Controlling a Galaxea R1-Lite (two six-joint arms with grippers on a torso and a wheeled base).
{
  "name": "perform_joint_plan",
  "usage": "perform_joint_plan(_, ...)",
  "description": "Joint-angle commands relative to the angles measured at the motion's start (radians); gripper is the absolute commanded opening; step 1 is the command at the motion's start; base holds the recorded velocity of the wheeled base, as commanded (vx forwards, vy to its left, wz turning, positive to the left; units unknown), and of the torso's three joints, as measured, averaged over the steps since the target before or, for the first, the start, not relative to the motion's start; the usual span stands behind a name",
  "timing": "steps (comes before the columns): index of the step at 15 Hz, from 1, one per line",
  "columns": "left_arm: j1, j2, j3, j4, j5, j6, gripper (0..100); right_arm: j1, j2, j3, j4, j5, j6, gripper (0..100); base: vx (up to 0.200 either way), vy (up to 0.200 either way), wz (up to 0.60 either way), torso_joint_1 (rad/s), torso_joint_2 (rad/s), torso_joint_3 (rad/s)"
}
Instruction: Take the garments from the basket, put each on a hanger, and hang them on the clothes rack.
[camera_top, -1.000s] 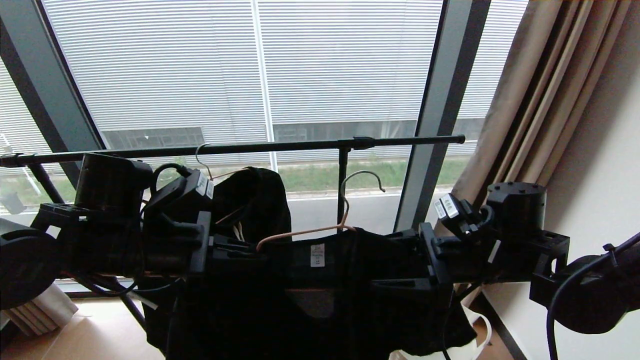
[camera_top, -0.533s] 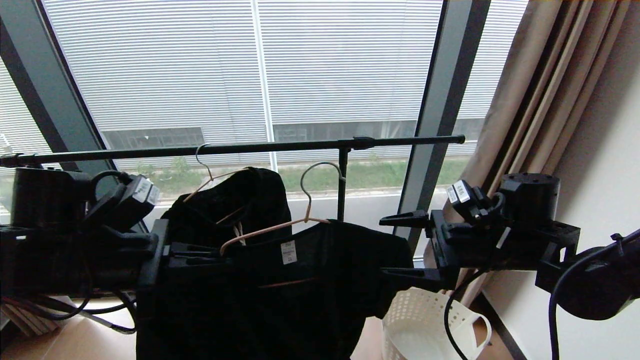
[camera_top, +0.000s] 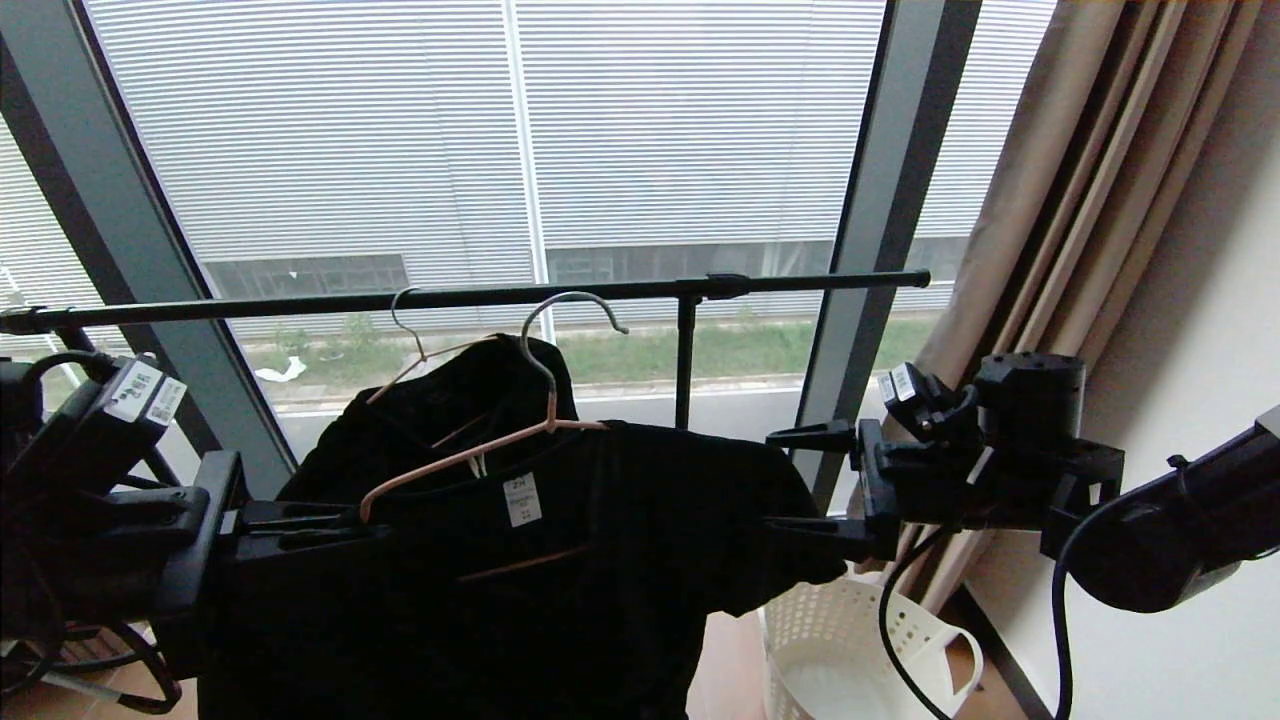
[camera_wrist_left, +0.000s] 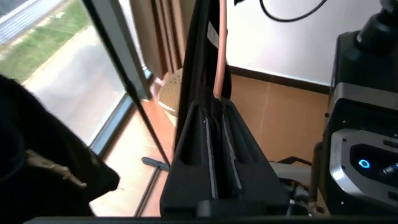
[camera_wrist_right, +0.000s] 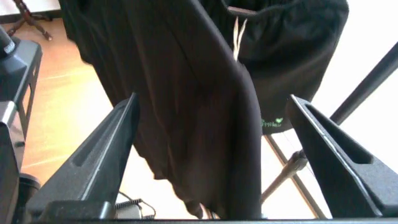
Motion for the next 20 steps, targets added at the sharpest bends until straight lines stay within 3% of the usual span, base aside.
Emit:
perform_joint_plan(1,0.020,-0.027,0.001,0.000,-0.012,-0.001,0,-0.003,0.052,-0.003,0.000,0.001,-0.031,100,0.000,0.000,0.00,0.000,0.00,0.000)
perform_joint_plan(3,0.021,-0.039,0.004,0.000,-0.013,-0.011,0,-0.003,0.082,-0.002,0.000,0.003,-0.082,100,0.000,0.000,0.00,0.000,0.00,0.000)
perform_joint_plan(9,0.023,-0.055,0.008,0.000,-0.013,-0.017,0,-0.005,0.135,-0.015,0.001,-0.002,-0.090,100,0.000,0.000,0.00,0.000,0.00,0.000)
perform_joint_plan(10,0.024,-0.055,0.010,0.000,-0.013,-0.017,0,-0.011,0.145,-0.020,0.001,-0.002,-0.090,0,0.000,0.000,0.00,0.000,0.00,0.000)
perform_joint_plan(20,0.089,-0.078,0.056,0.000,-0.035,-0.021,0,-0.147,0.153,-0.112,0.011,0.000,-0.085,0,0.000,0.000,0.00,0.000,0.00,0.000)
